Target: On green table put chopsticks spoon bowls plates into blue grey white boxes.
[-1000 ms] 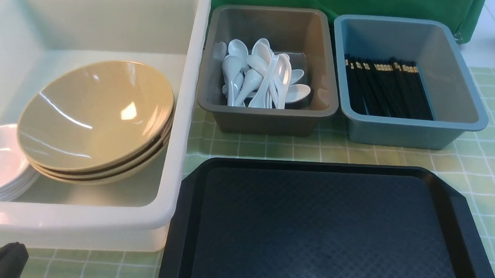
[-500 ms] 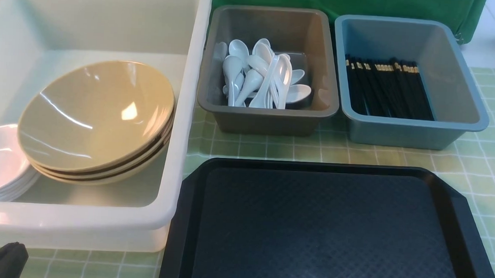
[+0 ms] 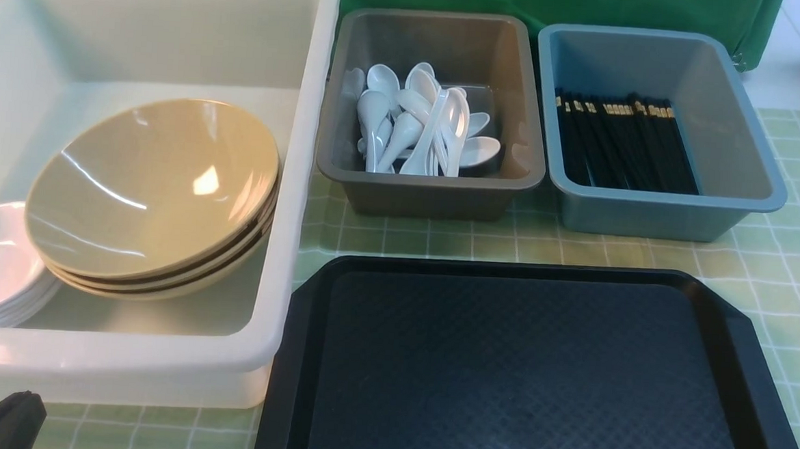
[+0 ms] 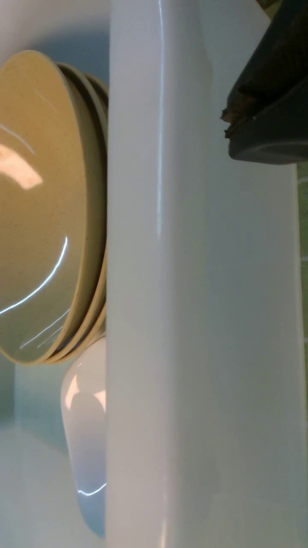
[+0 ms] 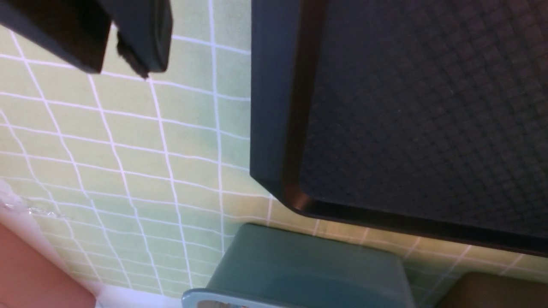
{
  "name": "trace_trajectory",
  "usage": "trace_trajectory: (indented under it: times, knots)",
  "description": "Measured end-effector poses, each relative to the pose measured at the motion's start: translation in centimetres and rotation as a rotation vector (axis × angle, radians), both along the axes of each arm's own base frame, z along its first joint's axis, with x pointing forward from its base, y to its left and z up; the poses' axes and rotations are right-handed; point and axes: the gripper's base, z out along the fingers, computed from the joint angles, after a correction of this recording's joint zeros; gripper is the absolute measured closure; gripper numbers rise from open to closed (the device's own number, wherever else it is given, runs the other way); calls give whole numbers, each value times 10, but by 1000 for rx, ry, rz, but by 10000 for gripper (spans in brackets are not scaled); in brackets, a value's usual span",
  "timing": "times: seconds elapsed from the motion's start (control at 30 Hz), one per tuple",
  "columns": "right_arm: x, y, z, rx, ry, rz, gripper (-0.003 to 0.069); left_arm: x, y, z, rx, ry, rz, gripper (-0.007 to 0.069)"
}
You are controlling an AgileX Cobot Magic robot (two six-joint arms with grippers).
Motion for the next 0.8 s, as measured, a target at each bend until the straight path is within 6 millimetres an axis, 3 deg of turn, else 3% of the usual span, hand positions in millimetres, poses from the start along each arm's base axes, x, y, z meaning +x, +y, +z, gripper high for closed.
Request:
trace_trajectory:
  times: [0.8]
  knots:
    - [0,0,0,0,-1,0,489,0,0,0,0,0,0,626]
